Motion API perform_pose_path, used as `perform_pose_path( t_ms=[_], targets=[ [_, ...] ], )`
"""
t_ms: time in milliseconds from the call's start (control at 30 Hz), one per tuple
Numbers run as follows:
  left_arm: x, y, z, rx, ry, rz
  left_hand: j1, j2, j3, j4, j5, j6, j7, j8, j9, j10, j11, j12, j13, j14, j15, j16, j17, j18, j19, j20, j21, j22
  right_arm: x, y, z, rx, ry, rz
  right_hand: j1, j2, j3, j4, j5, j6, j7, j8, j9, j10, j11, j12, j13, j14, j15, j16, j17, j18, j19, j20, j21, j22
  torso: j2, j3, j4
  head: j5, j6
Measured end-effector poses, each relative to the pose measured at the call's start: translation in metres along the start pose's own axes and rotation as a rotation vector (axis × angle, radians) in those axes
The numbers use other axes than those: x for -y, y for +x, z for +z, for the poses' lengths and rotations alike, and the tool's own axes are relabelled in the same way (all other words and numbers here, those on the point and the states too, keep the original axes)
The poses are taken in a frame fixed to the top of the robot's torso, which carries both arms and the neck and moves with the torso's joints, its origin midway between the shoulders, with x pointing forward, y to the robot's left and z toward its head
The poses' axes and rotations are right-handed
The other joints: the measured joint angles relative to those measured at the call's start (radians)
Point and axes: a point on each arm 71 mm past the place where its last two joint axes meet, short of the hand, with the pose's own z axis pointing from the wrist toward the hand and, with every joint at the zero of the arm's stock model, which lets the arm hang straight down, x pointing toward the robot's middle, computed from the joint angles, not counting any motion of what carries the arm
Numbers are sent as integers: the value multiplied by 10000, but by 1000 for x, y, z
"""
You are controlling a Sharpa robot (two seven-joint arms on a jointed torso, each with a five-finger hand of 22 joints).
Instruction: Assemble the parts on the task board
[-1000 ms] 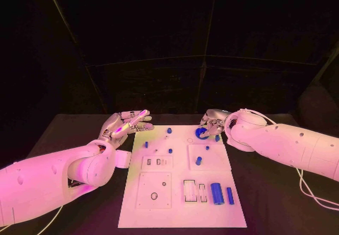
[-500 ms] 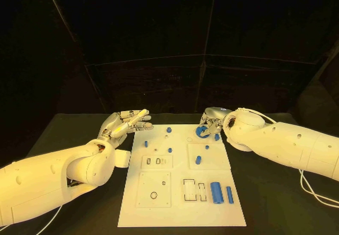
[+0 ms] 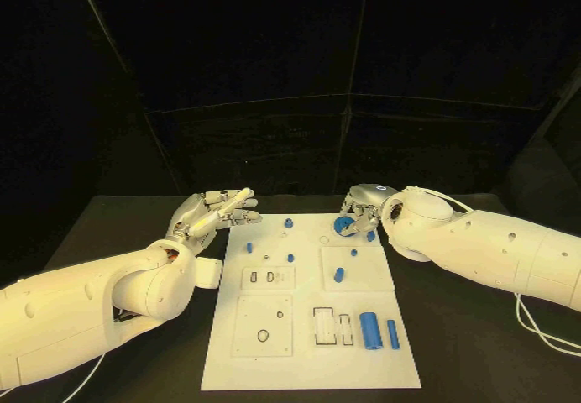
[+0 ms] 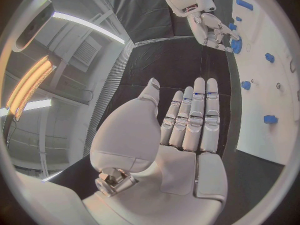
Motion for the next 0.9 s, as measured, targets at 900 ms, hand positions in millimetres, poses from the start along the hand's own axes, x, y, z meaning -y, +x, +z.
perform_pose_path(
  t_ms=[900],
  targets=[
    [0,-1,0,12,-20,5,-38,38,-28,-28,0,0,0,0,0,0,0,0,0,0,0,1,-3,0,0,0,-41,-9,11,1,0,-306,305,216,149,389,349,497,762,166,-80,134,72,-24,23,101,208,36,35,-1,-3,1,1,73,0,-2,5,-4,9,-46,-14]
  ],
)
